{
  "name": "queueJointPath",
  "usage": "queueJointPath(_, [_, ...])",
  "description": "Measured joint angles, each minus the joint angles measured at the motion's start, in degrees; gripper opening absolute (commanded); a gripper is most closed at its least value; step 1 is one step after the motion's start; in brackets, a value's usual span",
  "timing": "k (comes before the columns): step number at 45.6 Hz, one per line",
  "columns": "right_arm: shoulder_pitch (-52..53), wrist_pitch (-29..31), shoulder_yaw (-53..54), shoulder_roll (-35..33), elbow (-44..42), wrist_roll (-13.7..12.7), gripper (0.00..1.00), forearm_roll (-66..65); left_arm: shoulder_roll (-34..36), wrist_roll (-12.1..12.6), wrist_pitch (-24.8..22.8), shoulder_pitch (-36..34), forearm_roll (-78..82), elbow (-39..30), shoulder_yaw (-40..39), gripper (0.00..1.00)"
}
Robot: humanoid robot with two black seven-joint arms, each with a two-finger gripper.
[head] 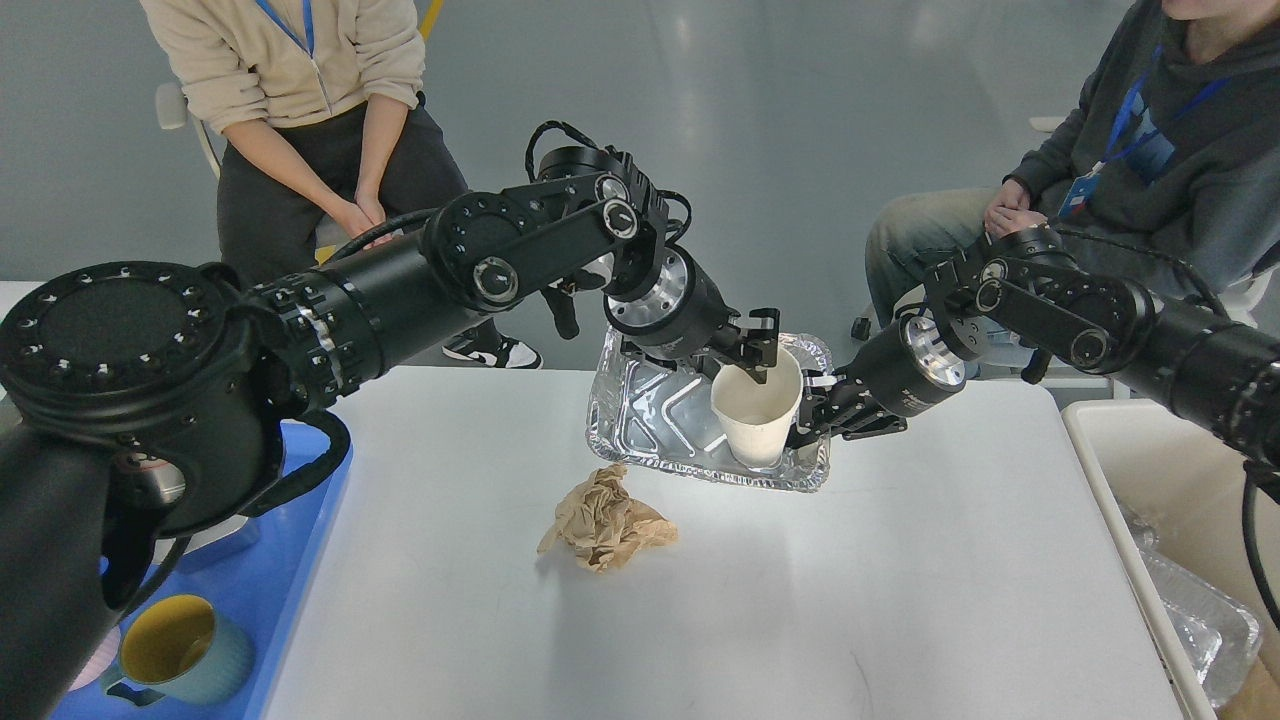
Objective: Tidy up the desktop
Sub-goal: 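Lower the paper cup into the foil tray and open the left gripper, then withdraw the left gripper away from the foil tray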
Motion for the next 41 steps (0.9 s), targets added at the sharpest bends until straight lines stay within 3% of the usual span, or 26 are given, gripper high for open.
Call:
queueJointPath(14, [-0.29,0.0,0.0,-0.06,0.0,0.0,0.0,-0.06,6.46,0.77,-7.07,-10.78,-3.16,-0.24,-7.69,0.97])
queueJointPath(26, [-0.29,0.0,-0.12,0.04,0.0,0.01,0.0,-0.09,21.64,0.93,-9.48,-19.61,-5.4,-2.8,-8.06,0.97])
queueJointPath(29, [-0.13,0.0,-0.15,0.09,0.03,0.01,0.0,-0.09,26.86,0.94,-9.5,-19.74,-5.4,-5.26,-7.34,0.97])
queueJointPath(31, [-0.04,0.0,-0.19,0.11,0.05,0.0,0.0,-0.1,35.24,0.96,-9.5,-18.43,-5.37,-10.49,-5.26,0.97])
queueJointPath(41, [0.04,0.0,-0.24,0.3,0.09,-0.08,0.0,-0.13,58.38,0.77,-9.53,-9.28,-5.1,-28.86,-2.32,0.96])
